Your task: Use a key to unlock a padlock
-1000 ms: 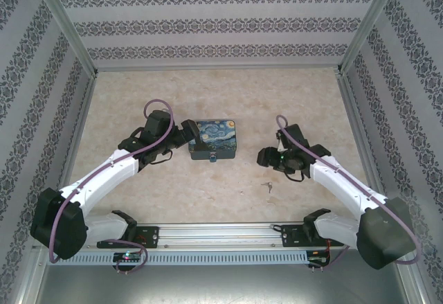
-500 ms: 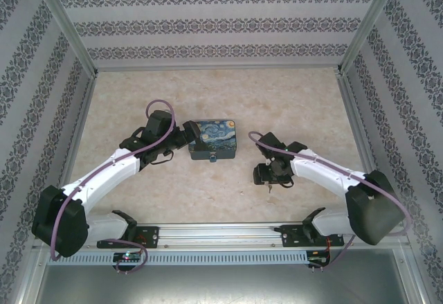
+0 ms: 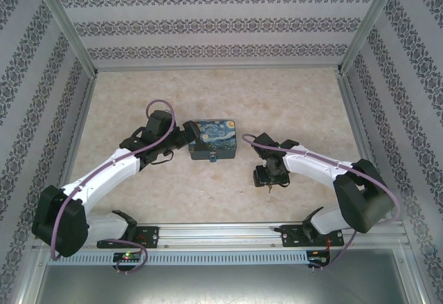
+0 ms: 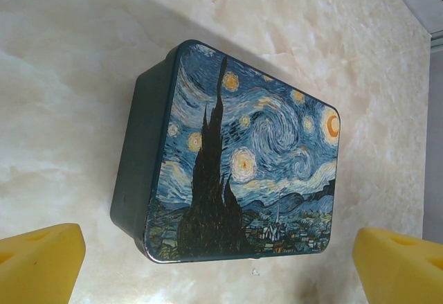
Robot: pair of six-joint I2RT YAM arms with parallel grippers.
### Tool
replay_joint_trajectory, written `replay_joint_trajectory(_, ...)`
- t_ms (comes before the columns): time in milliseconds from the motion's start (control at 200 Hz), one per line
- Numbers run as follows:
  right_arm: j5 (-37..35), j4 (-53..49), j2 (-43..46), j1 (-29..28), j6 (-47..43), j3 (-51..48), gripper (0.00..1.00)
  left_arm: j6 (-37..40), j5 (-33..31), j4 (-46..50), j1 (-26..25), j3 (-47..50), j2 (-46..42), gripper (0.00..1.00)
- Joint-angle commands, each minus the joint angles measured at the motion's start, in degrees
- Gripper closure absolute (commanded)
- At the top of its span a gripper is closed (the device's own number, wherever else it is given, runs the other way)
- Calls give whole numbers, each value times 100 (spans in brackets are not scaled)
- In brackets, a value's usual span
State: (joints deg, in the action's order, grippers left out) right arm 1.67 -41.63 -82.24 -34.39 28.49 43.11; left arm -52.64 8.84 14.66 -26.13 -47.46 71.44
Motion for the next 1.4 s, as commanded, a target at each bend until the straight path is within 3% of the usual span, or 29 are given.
replay_joint_trajectory(0, -167, -186, 15, -31, -61, 57, 43, 140, 47, 27, 33, -96, 93, 1)
replay_joint_trajectory(520, 23, -151, -35, -40, 42, -57, 46, 193, 118, -55, 68, -184, 296, 1)
replay_joint_trajectory(1044, -281, -250, -584, -228, 46, 144, 46, 207, 328, -190, 196, -219, 466, 1)
replay_joint_trajectory(1394, -180, -364, -765, -174, -85, 300, 62, 237, 462, -198, 327, -195, 468, 1)
